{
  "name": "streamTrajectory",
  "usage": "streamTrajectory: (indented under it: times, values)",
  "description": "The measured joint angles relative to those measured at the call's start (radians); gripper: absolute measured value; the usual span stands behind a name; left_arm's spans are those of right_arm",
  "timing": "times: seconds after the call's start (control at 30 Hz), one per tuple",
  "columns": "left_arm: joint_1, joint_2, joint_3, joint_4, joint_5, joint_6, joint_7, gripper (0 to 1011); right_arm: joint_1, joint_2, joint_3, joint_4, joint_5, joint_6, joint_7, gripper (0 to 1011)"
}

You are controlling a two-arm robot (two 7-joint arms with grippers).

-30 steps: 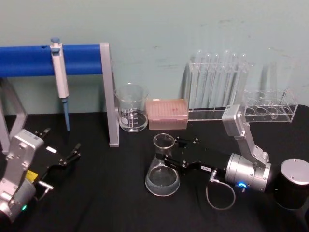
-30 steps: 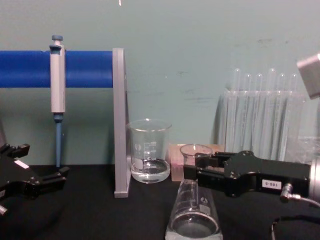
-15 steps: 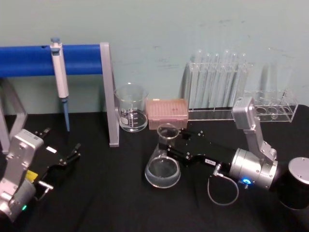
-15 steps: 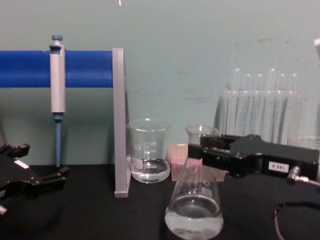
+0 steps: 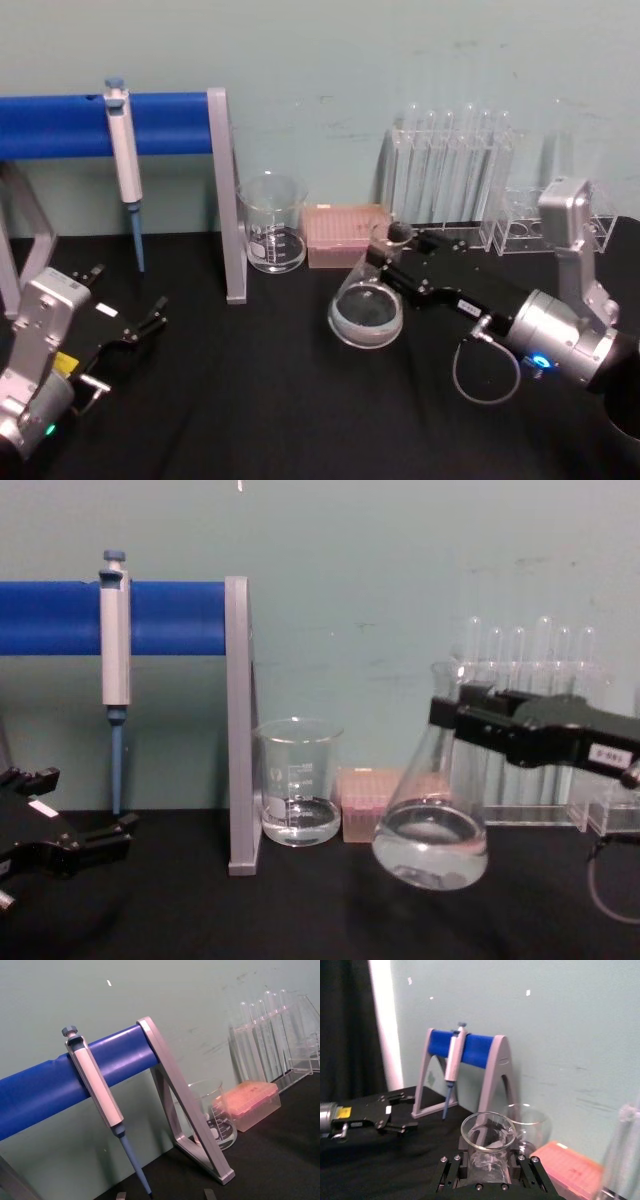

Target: Grasp the erlenmeyer flask with one hand, shake it three times, then place it back.

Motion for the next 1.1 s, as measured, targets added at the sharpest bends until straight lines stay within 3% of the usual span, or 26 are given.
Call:
streamTrajectory:
  times: [0.33, 0.6, 1.1]
  values:
    - [0.0, 0.0, 0.0, 0.0, 0.0, 0.0, 0.0, 1001, -0.073, 0.024, 0.062, -0.11, 0.005, 0.057, -0.105, 453]
    - [0.0, 0.0, 0.0, 0.0, 0.0, 0.0, 0.0, 1001, -0.124, 0.034, 0.099, -0.18, -0.036, 0.081, -0.176, 453]
    - [0.0, 0.0, 0.0, 0.0, 0.0, 0.0, 0.0, 1001, -0.177, 0.023, 0.139, -0.231, -0.109, 0.077, -0.219, 453]
